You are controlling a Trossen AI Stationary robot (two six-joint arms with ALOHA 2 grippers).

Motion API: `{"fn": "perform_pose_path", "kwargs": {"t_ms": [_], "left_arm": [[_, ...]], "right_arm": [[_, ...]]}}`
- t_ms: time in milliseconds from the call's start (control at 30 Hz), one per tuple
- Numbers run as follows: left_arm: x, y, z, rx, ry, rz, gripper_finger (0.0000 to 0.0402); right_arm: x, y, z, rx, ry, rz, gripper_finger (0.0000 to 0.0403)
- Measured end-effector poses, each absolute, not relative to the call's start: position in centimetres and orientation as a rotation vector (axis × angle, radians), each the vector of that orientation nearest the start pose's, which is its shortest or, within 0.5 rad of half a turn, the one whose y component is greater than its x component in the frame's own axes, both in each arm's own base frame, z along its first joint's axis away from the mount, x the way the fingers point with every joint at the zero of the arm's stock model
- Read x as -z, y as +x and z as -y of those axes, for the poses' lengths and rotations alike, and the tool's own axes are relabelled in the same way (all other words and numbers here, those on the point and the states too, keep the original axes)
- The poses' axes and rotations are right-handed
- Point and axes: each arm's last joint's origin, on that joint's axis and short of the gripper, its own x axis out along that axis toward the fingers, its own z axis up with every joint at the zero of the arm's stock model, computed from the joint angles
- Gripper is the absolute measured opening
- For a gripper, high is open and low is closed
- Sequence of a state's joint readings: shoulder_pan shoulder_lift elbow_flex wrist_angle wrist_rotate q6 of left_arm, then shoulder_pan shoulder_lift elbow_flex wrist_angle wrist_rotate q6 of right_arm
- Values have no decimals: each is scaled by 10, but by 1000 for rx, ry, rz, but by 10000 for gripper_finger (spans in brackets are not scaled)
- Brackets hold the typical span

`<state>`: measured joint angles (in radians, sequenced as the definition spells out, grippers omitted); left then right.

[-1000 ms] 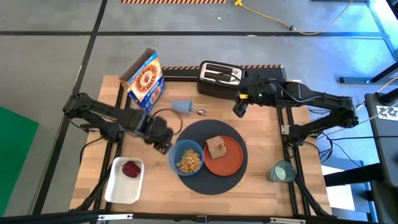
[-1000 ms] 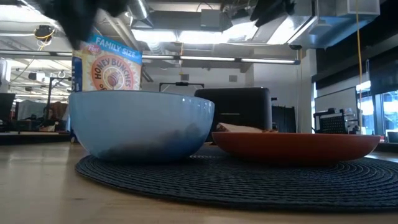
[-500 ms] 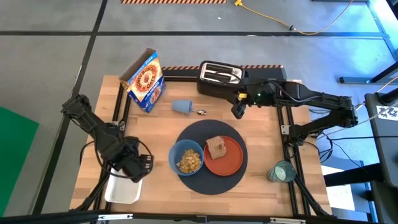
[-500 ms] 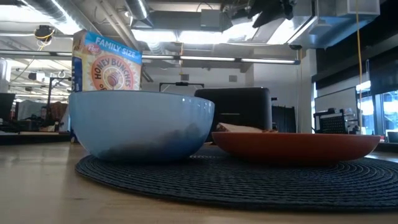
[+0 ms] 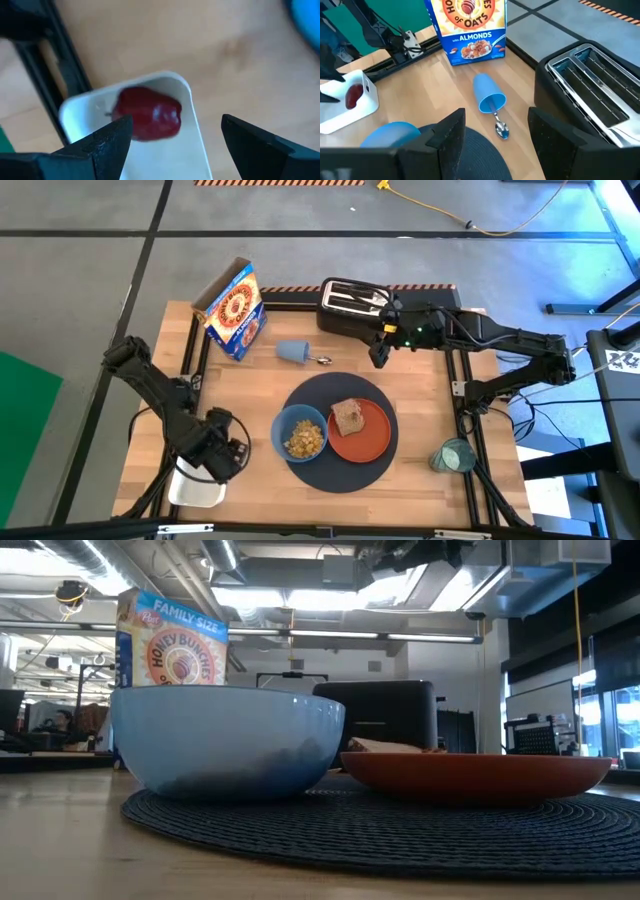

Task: Arrange a breakfast setting
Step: Put the red apple from the white bin onto the orange plate

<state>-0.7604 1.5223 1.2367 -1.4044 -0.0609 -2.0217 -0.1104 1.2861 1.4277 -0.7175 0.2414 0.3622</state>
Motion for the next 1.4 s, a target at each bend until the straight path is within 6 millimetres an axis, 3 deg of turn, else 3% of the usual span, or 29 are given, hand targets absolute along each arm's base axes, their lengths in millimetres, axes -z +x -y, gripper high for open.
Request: {"fn": "perform_pose_path", "kwargs": {"t_ms": [233,433,633,767,867,1400], "left_arm": [[-241,179,186,-947,-964,-1378,302],[-241,171,196,-840,-869,-1380,302],[-237,163,196,-863,-832,-1385,302],[-226,161,195,-1044,-1003,-1358,302],[-224,163,197,-1044,-1054,-1414,302],[-223,163,192,-888,-833,-1461,302]], "right_arm": [[-398,258,36,441,311,-516,207],[-400,259,36,439,308,-487,207],[-403,261,36,432,290,-462,207],[-403,264,37,430,291,-445,207],[-403,265,37,440,312,-436,207],[-394,285,39,439,317,-418,207]]}}
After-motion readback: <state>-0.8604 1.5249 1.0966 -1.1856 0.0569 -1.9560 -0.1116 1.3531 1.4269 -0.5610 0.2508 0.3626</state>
